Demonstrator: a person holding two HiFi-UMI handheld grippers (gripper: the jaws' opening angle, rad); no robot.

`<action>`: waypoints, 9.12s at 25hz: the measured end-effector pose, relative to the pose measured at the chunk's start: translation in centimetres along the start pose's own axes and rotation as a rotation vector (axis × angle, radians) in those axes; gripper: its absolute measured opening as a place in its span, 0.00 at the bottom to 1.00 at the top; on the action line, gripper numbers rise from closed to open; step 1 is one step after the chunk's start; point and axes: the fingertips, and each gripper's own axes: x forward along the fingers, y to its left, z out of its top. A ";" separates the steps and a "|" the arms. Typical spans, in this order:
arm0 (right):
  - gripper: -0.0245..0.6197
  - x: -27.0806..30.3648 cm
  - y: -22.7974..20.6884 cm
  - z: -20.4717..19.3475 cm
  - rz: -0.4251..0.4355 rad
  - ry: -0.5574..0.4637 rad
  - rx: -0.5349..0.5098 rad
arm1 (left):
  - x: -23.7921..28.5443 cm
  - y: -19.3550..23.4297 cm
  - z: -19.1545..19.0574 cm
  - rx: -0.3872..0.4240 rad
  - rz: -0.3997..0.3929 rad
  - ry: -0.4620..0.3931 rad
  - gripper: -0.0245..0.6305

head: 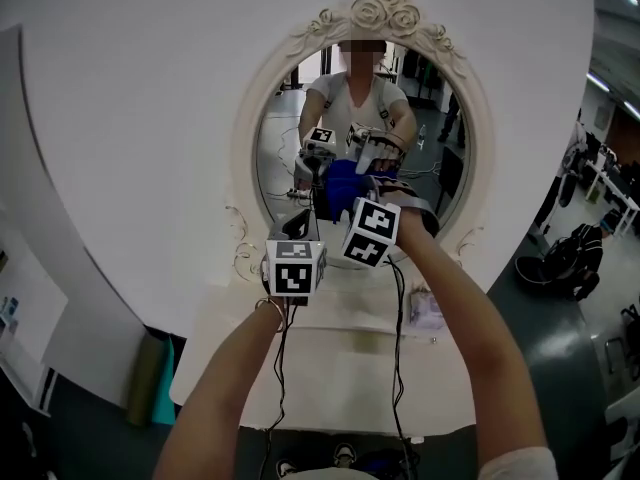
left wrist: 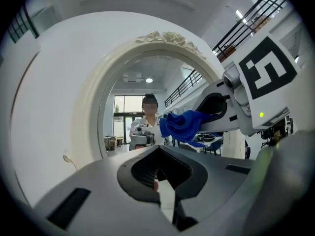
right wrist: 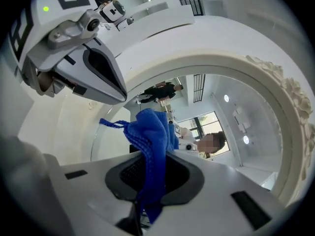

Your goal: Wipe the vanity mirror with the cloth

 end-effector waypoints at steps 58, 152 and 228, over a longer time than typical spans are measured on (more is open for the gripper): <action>0.14 -8.0 -10.5 -5.6 -0.152 0.116 0.006 | 0.6 -2.0 13.5 0.090 -0.043 -0.105 0.05; 0.14 4.0 21.5 -10.0 0.193 0.041 0.420 | -1.0 -9.1 -20.3 -0.151 -0.140 0.273 0.04; 0.14 -18.0 24.3 -7.7 0.016 -0.195 1.395 | -20.0 -7.4 -15.2 -0.270 -0.003 0.121 0.05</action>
